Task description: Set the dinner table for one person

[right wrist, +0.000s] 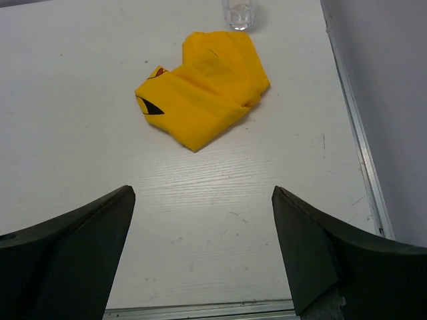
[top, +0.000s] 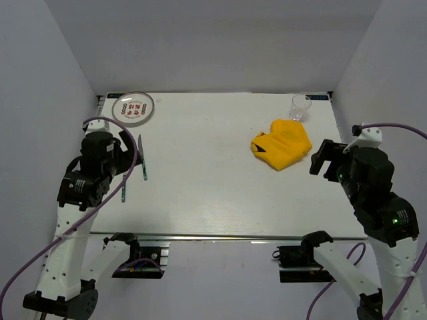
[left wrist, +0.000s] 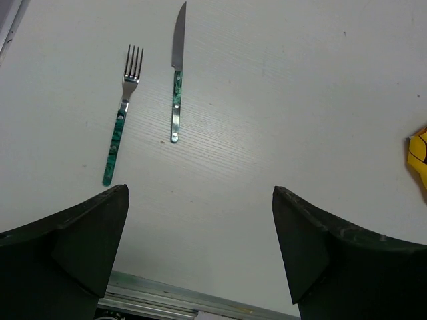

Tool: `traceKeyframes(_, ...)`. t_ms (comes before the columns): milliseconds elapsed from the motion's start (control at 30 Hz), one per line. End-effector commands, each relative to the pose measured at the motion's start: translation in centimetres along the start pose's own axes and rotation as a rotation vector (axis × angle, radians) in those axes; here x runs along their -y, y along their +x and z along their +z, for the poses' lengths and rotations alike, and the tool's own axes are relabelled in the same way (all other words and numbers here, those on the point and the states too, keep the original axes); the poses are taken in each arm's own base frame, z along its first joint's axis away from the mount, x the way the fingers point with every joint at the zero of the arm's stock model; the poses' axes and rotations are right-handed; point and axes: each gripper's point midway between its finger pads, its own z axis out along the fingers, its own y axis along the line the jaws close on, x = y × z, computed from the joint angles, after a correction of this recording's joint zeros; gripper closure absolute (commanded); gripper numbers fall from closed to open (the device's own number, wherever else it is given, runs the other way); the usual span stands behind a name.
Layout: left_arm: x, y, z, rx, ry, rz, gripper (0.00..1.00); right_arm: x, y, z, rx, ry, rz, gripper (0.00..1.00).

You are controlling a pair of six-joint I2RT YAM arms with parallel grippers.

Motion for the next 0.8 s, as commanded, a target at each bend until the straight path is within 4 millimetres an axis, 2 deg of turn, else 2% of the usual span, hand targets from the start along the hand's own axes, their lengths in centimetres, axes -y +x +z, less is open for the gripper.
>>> traceKeyframes(0,0.2,0.0,-0.1,-0.004,0.018,0.005,0.02,-0.3,-1.7,-0.2,0.068,-0.013,0.024,0.11)
traceKeyframes(100,0.3,0.1,-0.1,-0.003,0.022,0.004,0.02,-1.0,-1.7,0.2,0.067,-0.042,0.037,0.11)
traceKeyframes(200,0.6,0.6,0.2,-0.017,0.047,0.005,0.02,-3.2,-1.6,1.6,0.088,-0.143,0.061,0.11)
traceKeyframes(233,0.8,1.4,0.7,-0.04,0.055,0.009,0.02,-4.7,-1.0,3.2,0.092,-0.201,0.077,0.11)
traceKeyframes(300,1.8,2.1,1.4,-0.063,0.108,0.003,0.02,-6.2,-0.2,5.2,0.056,-0.245,0.125,0.11)
traceKeyframes(333,2.1,2.5,1.7,-0.074,0.12,0.0,0.02,-7.2,1.2,7.6,-0.021,-0.253,0.123,0.11)
traceKeyframes(367,2.0,3.9,2.6,-0.109,0.119,0.006,0.02,-7.7,1.2,9.2,-0.028,-0.253,0.126,0.11)
traceKeyframes(400,2.7,3.9,3.0,-0.104,0.154,0.0,0.02,-8.0,1.4,10.6,-0.045,-0.243,0.116,0.11)
traceKeyframes(433,2.8,4.3,3.4,-0.113,0.162,0.002,0.02,-7.8,2.7,13.4,-0.102,-0.189,0.095,0.11)
traceKeyframes(467,2.7,5.1,4.0,-0.127,0.159,0.0,0.02,-7.7,1.5,14.8,-0.076,-0.167,0.092,0.11)
traceKeyframes(500,2.7,5.6,4.2,-0.139,0.163,-0.001,0.02,-7.5,1.4,16.1,-0.074,-0.141,0.071,0.11)
traceKeyframes(533,2.6,5.9,4.4,-0.145,0.161,-0.001,0.02,-7.3,2.4,18.6,-0.112,-0.106,0.061,0.11)
traceKeyframes(567,2.3,6.7,4.7,-0.159,0.153,0.002,0.02,-7.1,2.2,19.9,-0.104,-0.099,0.056,0.11)
traceKeyframes(600,2.2,6.9,4.8,-0.16,0.147,-0.001,0.02,-7.3,0.8,21.3,-0.047,-0.109,0.041,0.11)
traceKeyframes(633,2.1,6.9,4.7,-0.155,0.146,-0.004,0.02,-7.3,2.0,23.7,-0.089,-0.122,0.027,0.11)
traceKeyframes(667,2.2,6.9,4.6,-0.153,0.152,-0.004,0.02,-7.1,0.4,25.1,-0.058,-0.129,0.019,0.11)
traceKeyframes(700,2.2,6.8,4.5,-0.148,0.156,-0.005,0.02,-7.1,0.3,26.3,-0.072,-0.13,0.007,0.11)
traceKeyframes(733,2.4,6.9,4.3,-0.144,0.172,-0.005,0.02,-6.2,2.4,29.2,-0.146,-0.112,-0.019,0.11)
traceKeyframes(767,2.5,6.8,4.2,-0.137,0.181,-0.007,0.02,-5.9,2.9,30.5,-0.181,-0.105,-0.031,0.11)
